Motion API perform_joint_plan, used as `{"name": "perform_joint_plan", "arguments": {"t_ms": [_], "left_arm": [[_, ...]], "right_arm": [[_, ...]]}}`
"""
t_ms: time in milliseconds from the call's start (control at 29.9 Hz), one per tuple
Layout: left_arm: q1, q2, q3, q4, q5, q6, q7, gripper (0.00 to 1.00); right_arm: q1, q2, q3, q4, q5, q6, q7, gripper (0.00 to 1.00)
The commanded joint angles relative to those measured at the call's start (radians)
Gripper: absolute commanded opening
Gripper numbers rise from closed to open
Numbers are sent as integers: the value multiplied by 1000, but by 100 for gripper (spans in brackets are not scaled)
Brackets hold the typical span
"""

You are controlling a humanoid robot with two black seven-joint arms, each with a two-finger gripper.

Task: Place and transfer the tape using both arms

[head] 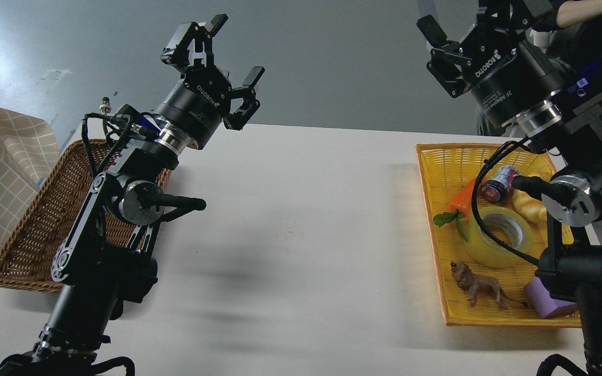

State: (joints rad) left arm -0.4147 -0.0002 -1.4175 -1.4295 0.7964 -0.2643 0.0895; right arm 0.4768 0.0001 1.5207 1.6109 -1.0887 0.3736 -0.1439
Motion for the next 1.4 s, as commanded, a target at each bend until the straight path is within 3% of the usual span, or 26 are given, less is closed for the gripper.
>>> {"name": "perform_joint_plan", "arguments": {"t_ms": [0, 334, 468, 635, 1371], "left_arm": [[-16, 0, 0, 9, -9, -3, -33, 99], [-9, 0, 3, 43, -17, -7, -45, 99], [2, 0, 3, 46, -17, -47, -47, 99], [-1, 0, 2, 47, -17, -56, -77, 99], [-26, 0, 2, 83, -22, -58, -80, 99]], "right_arm": [[-6, 0, -10, -5, -57, -31, -6, 100], [-73, 0, -10, 20, -103, -55, -8, 100], [-64, 0, -14, 23, -105, -53, -13, 100], [-61, 0, -33, 23, -105, -53, -13, 100], [-67, 0, -34, 15, -115, -50, -13, 100]]}}
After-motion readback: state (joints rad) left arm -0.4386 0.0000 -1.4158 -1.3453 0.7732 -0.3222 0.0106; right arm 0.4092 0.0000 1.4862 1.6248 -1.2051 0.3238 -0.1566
